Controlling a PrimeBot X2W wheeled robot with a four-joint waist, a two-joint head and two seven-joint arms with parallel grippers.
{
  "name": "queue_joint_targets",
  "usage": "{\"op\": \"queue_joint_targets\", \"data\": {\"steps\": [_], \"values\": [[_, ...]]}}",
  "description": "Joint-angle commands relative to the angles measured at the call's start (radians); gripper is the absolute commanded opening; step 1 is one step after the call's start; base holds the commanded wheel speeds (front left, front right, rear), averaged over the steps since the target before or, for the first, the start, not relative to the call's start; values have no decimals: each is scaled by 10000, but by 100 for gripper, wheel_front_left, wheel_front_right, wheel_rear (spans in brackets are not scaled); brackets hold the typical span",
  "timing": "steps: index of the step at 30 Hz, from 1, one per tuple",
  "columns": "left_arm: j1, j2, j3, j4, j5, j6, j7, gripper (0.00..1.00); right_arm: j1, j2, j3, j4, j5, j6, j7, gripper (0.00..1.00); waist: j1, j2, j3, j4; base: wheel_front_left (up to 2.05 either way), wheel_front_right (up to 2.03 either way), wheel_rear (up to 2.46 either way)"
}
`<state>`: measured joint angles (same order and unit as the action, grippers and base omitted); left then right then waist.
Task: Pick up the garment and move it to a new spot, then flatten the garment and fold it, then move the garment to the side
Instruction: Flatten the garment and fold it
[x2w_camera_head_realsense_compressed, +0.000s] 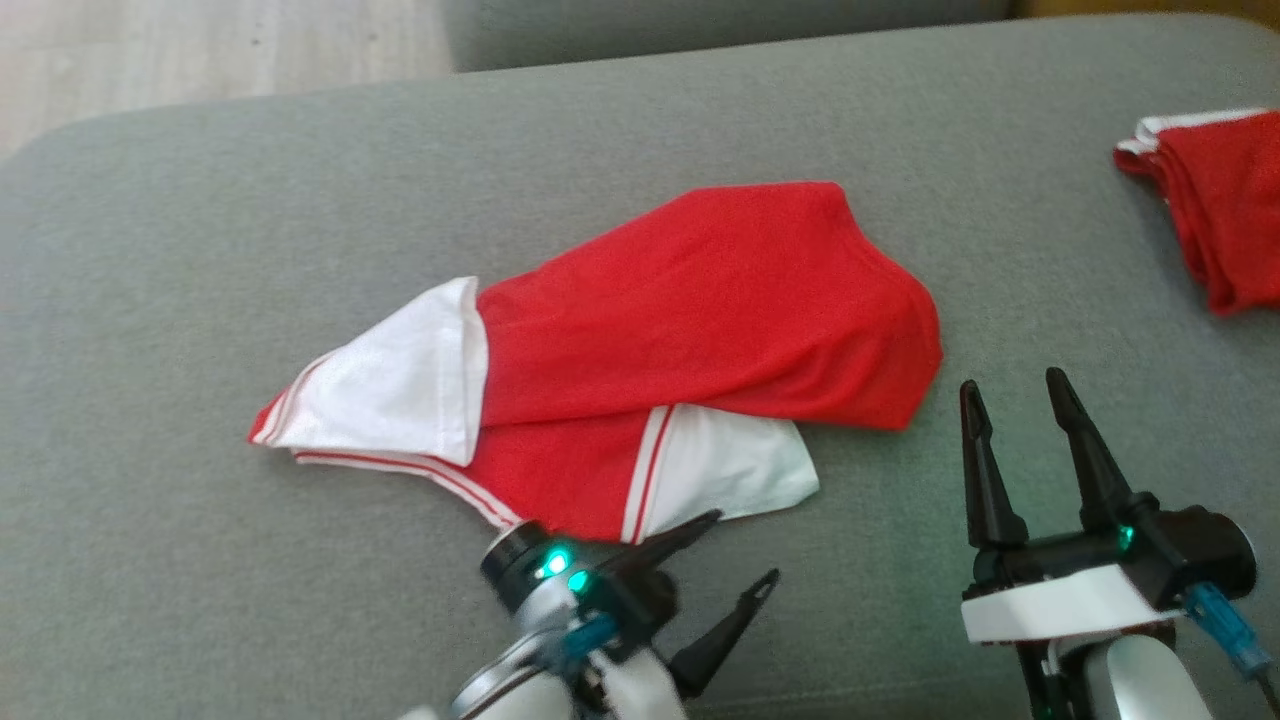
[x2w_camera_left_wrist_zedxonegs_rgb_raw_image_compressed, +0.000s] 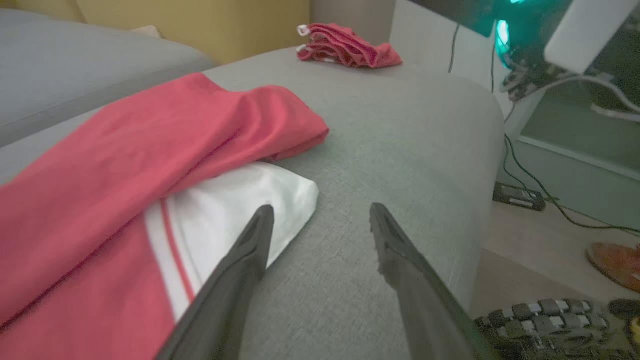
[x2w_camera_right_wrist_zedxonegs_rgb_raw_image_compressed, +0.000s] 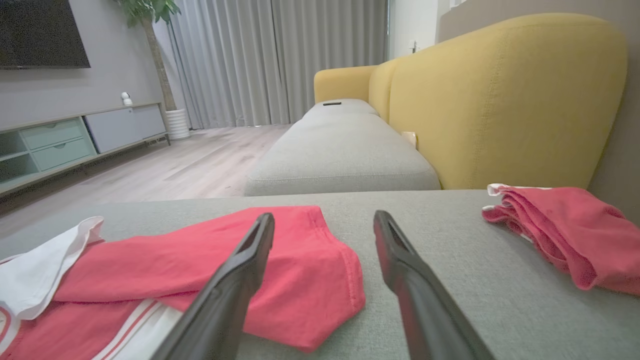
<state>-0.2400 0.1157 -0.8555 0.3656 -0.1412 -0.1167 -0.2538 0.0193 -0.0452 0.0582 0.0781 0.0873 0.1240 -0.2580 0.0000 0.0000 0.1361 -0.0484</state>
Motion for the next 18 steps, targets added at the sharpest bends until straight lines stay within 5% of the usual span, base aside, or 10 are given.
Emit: {"op": "queue_joint_targets", "data": {"steps": [1, 18], "values": [[-671, -120, 104, 12, 104, -34, -79, 100, -324, -51, 257, -311, -71, 67, -38, 100, 0, 0, 129, -155, 0, 0, 0], [-3279, -651, -1733, 2805, -825, -134, -80, 100, -977, -51, 413, -324, 12, 67, -38, 100, 0, 0, 1194, -1285, 0, 0, 0]]}}
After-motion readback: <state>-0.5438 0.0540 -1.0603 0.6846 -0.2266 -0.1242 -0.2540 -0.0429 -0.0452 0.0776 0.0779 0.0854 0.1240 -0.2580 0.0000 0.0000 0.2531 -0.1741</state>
